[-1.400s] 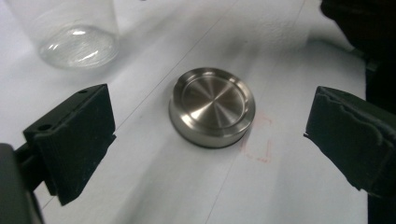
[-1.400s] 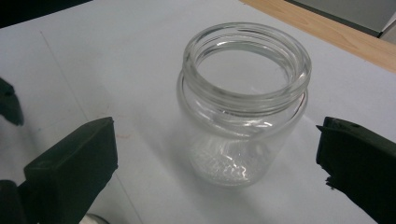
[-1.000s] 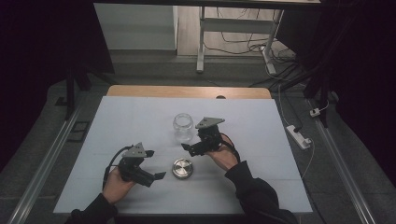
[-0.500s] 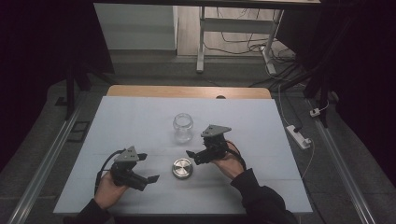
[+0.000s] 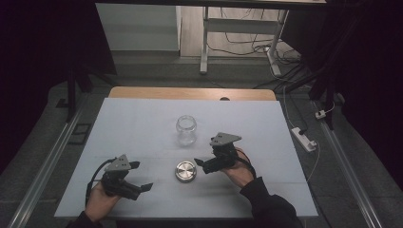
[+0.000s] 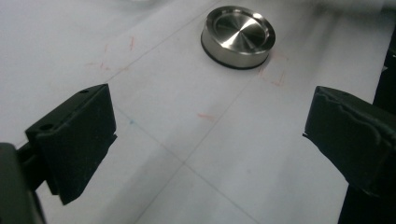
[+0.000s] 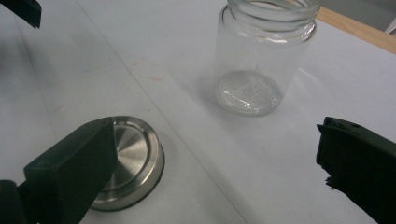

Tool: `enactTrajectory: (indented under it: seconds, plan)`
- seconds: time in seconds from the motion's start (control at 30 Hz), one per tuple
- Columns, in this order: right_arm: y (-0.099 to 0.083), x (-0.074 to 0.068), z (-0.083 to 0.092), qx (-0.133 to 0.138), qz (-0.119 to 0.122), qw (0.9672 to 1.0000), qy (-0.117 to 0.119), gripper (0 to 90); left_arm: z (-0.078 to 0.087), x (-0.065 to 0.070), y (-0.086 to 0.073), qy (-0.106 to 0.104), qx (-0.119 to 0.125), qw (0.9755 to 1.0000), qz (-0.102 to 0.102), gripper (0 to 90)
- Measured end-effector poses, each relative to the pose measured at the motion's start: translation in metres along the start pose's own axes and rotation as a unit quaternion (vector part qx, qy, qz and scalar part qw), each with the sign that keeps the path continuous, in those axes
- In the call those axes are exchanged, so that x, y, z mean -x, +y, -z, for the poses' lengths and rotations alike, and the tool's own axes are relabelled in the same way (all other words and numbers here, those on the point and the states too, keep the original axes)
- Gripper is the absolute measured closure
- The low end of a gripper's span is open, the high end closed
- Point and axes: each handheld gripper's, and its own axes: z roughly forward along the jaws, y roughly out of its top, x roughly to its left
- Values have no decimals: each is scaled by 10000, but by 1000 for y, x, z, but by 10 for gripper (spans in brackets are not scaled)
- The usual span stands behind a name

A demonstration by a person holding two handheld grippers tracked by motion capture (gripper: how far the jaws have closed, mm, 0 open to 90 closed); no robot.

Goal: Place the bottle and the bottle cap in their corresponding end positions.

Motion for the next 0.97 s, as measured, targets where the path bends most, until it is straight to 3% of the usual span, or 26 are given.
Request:
enactTrajectory:
  seconds: [0.3,0.5,0.6,0.7,0.77,0.83,0.9,0.93,0.97]
  plan:
    - [-7,-4,5,-145,187,9997,-99,0,4,4,-9,249,-242,9994,-76,40]
    - [-10,-9,1,-326,490,9981,-176,0,-3,11,-10,452,-637,9959,-445,55]
    - [-12,-13,-2,-423,728,9963,-165,0,-8,18,-10,459,-853,9926,-727,60]
    - [-13,-18,-6,-517,1002,9936,-110,0,-16,26,-10,497,-1137,9859,-1126,66]
    - [-15,-22,-8,-596,1226,9906,-53,0,-21,33,-10,459,-1306,9797,-1451,66]
    - [-16,-28,-11,-690,1500,9863,11,0,-23,38,-10,407,-1343,9763,-1647,62]
    - [-18,-35,-13,-734,1822,9805,58,0,-21,40,-9,355,-1291,9770,-1657,59]
    - [-18,-37,-13,-742,1873,9795,85,0,-19,38,-8,278,-1201,9801,-1554,58]
    - [-17,-40,-12,-732,1843,9801,136,0,-18,37,-8,254,-1160,9815,-1499,57]
